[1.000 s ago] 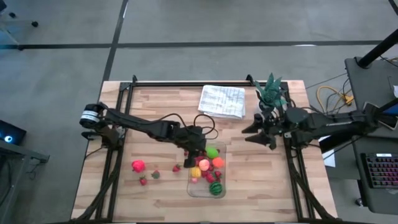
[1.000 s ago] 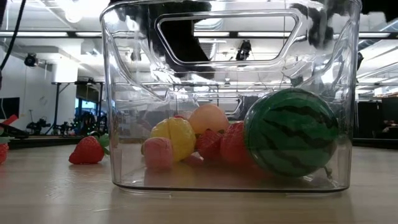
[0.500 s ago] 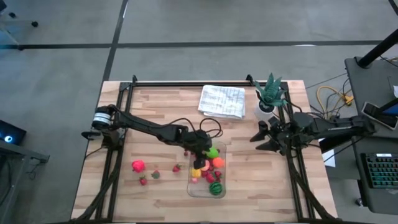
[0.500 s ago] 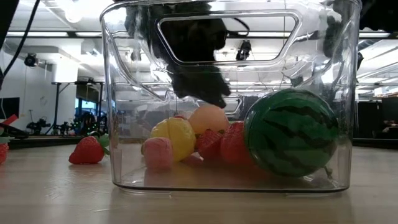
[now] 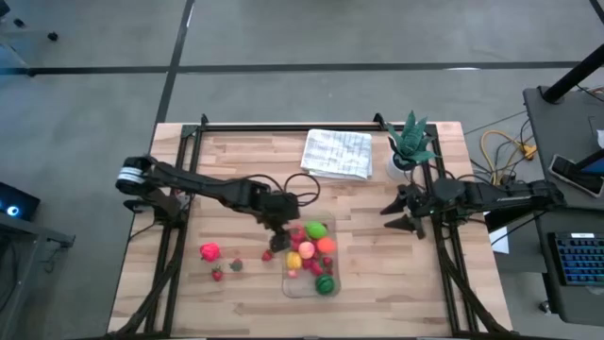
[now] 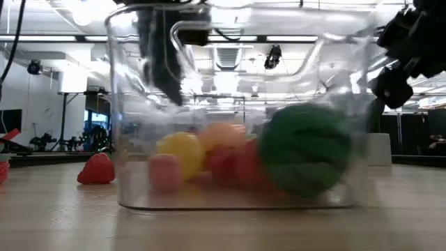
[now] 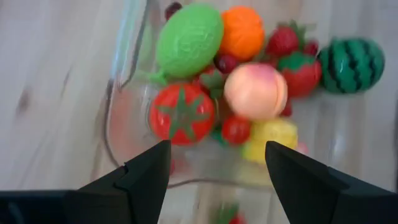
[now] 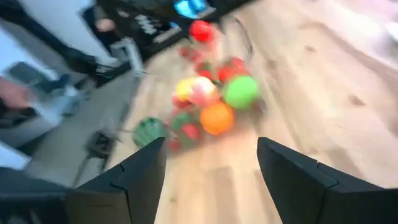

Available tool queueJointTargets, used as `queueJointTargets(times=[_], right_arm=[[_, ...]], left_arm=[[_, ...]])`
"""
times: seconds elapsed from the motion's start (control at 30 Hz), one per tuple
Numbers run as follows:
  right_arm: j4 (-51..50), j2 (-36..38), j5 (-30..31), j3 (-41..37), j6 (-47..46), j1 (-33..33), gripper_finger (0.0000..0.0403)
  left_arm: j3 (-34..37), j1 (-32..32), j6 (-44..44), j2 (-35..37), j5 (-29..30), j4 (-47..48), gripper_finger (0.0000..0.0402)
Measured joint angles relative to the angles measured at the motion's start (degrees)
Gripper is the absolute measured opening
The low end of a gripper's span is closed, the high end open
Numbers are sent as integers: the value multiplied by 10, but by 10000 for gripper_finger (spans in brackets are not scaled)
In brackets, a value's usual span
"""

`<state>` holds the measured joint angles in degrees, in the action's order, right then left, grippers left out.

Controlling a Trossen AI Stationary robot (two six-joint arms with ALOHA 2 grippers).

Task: Pick and placing Produce into tupperware
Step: Put the red cherry into the transparent bin

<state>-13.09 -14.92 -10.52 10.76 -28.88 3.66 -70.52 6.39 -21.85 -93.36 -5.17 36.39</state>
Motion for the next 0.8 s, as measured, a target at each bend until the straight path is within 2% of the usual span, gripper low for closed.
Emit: queueJointTargets(times=[0.13,0.27,0.4,0.53,0.67,0.8], right_arm=[[-17,4,28,-5,8,0,242],[-12,19,29,9,30,1,242],[-12,39,31,27,37,0,242],[-14,85,42,25,59,-1,242],[-19,149,48,1,51,-3,242],[-21,142,48,-4,46,-4,242]], left_arm=[[14,0,17,35,9,67,247],[42,0,26,66,12,67,247],[42,0,31,100,15,26,247],[41,-2,58,129,49,0,247],[42,-5,57,149,58,38,247],[42,-3,52,165,56,105,247]])
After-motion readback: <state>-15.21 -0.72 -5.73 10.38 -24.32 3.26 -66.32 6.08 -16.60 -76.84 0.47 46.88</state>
